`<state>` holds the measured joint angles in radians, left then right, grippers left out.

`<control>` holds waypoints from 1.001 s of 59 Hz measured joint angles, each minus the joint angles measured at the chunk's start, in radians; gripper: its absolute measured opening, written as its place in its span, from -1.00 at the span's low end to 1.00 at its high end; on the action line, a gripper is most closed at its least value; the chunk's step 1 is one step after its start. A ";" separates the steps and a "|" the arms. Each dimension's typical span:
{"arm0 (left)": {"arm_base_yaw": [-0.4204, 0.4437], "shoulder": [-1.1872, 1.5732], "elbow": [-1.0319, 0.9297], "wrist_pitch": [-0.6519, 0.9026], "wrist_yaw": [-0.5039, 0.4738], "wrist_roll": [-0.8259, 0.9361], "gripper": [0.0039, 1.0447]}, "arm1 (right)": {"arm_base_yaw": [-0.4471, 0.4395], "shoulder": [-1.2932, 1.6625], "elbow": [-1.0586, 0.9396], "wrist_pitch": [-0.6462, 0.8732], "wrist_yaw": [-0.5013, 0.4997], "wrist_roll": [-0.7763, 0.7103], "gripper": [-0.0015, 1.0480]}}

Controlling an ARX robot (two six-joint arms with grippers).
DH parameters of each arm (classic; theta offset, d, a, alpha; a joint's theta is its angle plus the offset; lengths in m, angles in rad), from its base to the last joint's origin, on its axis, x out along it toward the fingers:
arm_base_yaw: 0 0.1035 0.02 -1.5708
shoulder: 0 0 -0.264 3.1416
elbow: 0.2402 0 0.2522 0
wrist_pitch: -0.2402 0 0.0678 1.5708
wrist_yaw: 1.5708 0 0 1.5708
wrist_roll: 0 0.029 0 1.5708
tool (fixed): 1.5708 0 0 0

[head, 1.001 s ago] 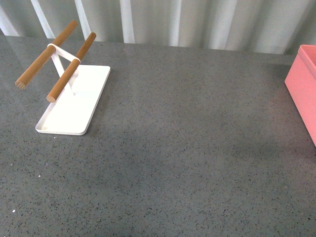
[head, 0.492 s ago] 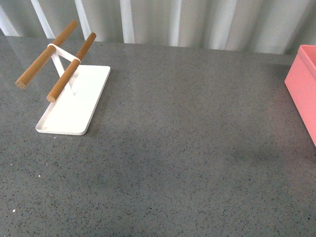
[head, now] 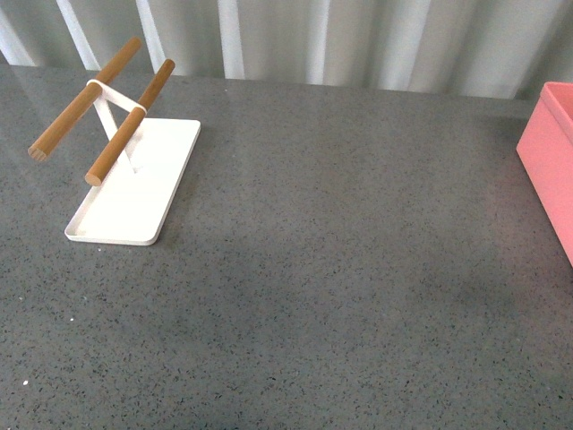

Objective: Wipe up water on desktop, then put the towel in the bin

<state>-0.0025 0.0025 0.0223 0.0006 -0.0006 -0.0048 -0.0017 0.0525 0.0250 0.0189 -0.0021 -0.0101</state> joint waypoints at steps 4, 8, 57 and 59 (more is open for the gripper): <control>0.000 0.000 0.000 0.000 0.000 0.000 0.88 | 0.000 -0.045 0.000 -0.013 0.002 0.000 -0.93; 0.000 -0.001 0.000 0.000 0.001 0.000 0.88 | 0.000 -0.048 0.000 -0.016 0.002 0.000 -0.93; 0.000 -0.001 0.000 0.000 0.000 0.000 0.88 | 0.000 -0.048 0.000 -0.017 0.001 0.001 0.86; 0.000 -0.001 0.000 0.000 0.000 0.000 0.88 | 0.000 -0.048 0.000 -0.017 0.001 0.001 0.86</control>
<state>-0.0025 0.0013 0.0223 0.0006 -0.0002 -0.0048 -0.0017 0.0044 0.0250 0.0017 -0.0010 -0.0090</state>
